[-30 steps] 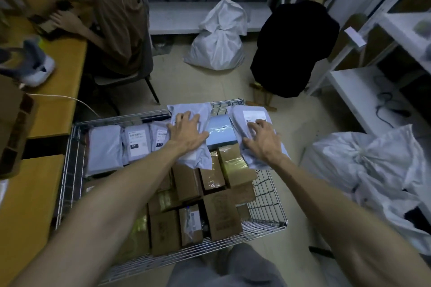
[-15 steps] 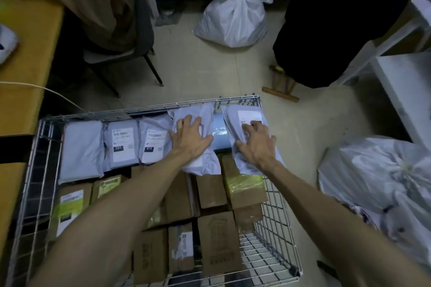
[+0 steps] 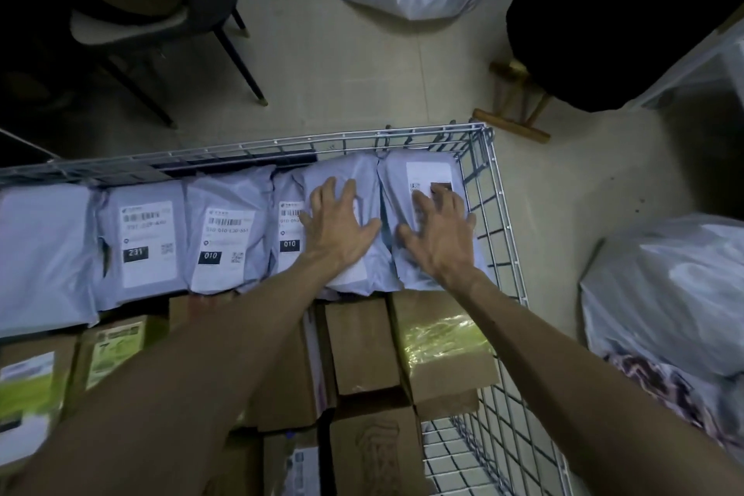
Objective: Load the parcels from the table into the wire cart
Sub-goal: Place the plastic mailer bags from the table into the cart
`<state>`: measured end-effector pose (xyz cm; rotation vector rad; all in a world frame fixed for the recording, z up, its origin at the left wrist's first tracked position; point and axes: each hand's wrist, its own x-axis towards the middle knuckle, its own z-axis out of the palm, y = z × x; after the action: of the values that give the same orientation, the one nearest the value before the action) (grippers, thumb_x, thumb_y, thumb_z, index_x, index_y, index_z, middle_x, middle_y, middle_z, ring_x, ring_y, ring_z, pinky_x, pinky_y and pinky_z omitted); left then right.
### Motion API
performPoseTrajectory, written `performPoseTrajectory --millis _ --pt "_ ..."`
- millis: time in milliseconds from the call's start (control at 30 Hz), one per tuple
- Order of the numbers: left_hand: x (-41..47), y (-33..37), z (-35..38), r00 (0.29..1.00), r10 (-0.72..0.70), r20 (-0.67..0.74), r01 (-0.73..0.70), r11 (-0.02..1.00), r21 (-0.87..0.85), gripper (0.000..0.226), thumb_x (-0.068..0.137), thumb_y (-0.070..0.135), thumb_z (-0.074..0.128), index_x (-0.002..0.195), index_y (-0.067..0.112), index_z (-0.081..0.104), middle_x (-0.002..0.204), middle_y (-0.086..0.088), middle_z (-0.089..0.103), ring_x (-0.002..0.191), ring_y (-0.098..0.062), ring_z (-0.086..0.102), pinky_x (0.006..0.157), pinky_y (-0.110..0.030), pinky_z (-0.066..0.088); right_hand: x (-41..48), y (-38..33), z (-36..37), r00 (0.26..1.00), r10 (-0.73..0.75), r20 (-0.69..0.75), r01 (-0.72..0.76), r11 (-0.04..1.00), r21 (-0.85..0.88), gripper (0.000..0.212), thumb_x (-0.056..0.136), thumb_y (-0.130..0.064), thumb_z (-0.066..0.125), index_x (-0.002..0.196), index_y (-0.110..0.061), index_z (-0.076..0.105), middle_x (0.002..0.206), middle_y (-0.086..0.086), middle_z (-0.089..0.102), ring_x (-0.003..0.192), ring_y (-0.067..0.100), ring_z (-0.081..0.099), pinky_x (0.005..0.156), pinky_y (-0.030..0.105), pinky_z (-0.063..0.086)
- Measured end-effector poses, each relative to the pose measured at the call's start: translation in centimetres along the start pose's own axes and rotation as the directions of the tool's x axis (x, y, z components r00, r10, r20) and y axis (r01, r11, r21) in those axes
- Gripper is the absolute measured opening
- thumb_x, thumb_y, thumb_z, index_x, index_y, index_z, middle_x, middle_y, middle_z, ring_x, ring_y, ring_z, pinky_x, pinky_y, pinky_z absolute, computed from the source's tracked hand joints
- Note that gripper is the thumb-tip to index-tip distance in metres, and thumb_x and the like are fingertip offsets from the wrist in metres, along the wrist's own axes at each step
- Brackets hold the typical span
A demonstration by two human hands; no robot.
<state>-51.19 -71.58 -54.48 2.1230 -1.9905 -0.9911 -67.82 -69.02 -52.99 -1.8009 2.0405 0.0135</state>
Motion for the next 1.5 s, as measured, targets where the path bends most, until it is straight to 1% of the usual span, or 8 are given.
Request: performPoseTrajectory --millis 267,433,633,800,900,1167,1400,1500 --pt "1.8 -0.7 4.4 0.999 0.048 -0.011 -0.047 0.994 0.096 0.093 0.089 0.055 0.059 0.158 0.027 0.004 0.164 -0.007 -0.013 0.149 -0.03 -0.007 0.116 -0.062 0.007 2.3 1.4 3.9 1.0 -0.007 0.022 0.009 0.996 -0.094 0.065 0.095 -0.052 0.051 0.15 -0.024 0.032 0.158 0.011 0.017 0.146 0.028 0.012 0.111 0.064 0.02" --pt "1.9 -2.2 4.9 0.987 0.152 0.045 -0.158 0.969 0.191 0.087 0.091 0.06 0.054 0.159 0.027 0.009 0.164 -0.004 -0.017 0.15 -0.026 -0.011 0.118 -0.058 0.008 2.6 2.3 5.1 0.971 -0.027 0.236 0.069 0.983 -0.172 0.072 0.1 -0.053 0.037 0.158 -0.024 0.006 0.164 0.006 -0.009 0.15 0.027 -0.007 0.117 0.061 0.017" --pt "1.4 -2.7 4.0 0.965 0.208 0.161 -0.235 0.957 0.168 0.081 0.094 0.049 0.058 0.158 0.021 0.016 0.165 -0.005 -0.015 0.151 -0.023 -0.014 0.122 -0.052 0.006 2.8 2.6 3.5 0.961 -0.045 0.272 0.094 0.98 -0.172 0.05 0.102 -0.041 0.041 0.147 -0.022 0.03 0.162 0.007 0.008 0.145 0.029 0.017 0.109 0.057 0.034" --pt "0.0 -2.8 2.8 0.949 0.263 0.173 -0.26 0.965 -0.042 0.061 0.099 0.027 0.056 0.152 0.01 0.033 0.166 -0.005 -0.002 0.152 -0.021 -0.007 0.122 -0.034 0.0 0.7 2.3 2.9 0.963 -0.032 0.268 0.093 0.971 -0.218 0.045 0.103 -0.031 0.04 0.146 -0.022 0.031 0.16 0.009 0.014 0.142 0.031 0.026 0.108 0.056 0.036" --pt "-1.4 -2.3 2.0 0.957 0.26 0.129 -0.253 0.965 -0.073 0.056 0.098 0.019 0.055 0.151 0.009 0.036 0.166 -0.003 0.006 0.153 -0.021 0.0 0.124 -0.038 0.005 -1.2 2.0 2.4 0.956 -0.045 0.289 0.113 0.969 -0.222 0.048 0.103 -0.024 0.042 0.149 -0.022 0.027 0.162 0.01 0.013 0.144 0.031 0.024 0.113 0.056 0.03" --pt "-8.3 -1.5 -4.0 0.94 0.251 0.231 -0.262 0.965 0.016 0.062 0.098 0.024 0.055 0.154 0.017 0.028 0.166 -0.009 -0.001 0.152 -0.025 0.002 0.121 -0.045 0.017 -8.0 -1.3 -3.6 0.947 -0.074 0.314 0.159 0.954 -0.254 0.059 0.104 -0.034 0.04 0.156 -0.018 0.016 0.163 0.014 0.006 0.145 0.034 0.022 0.115 0.053 0.027" --pt "-15.9 1.3 -11.4 0.963 0.188 0.191 -0.2 0.979 0.045 0.068 0.098 0.036 0.054 0.157 0.025 0.021 0.166 -0.006 -0.002 0.152 -0.026 0.007 0.12 -0.051 0.017 -13.9 -4.6 -12.3 0.978 -0.026 0.205 0.04 0.997 -0.065 0.064 0.102 -0.034 0.045 0.156 -0.015 0.017 0.163 0.013 0.003 0.146 0.036 0.019 0.113 0.049 0.032" --pt "-18.9 2.4 -14.4 0.983 0.133 0.127 -0.136 0.991 0.019 0.068 0.098 0.043 0.053 0.156 0.025 0.023 0.166 -0.006 0.004 0.151 -0.026 0.009 0.12 -0.051 0.017 -16.0 -6.1 -15.2 0.986 -0.066 0.152 0.072 0.997 -0.038 0.064 0.102 -0.037 0.044 0.156 -0.016 0.018 0.163 0.013 0.004 0.147 0.034 0.017 0.114 0.047 0.03"
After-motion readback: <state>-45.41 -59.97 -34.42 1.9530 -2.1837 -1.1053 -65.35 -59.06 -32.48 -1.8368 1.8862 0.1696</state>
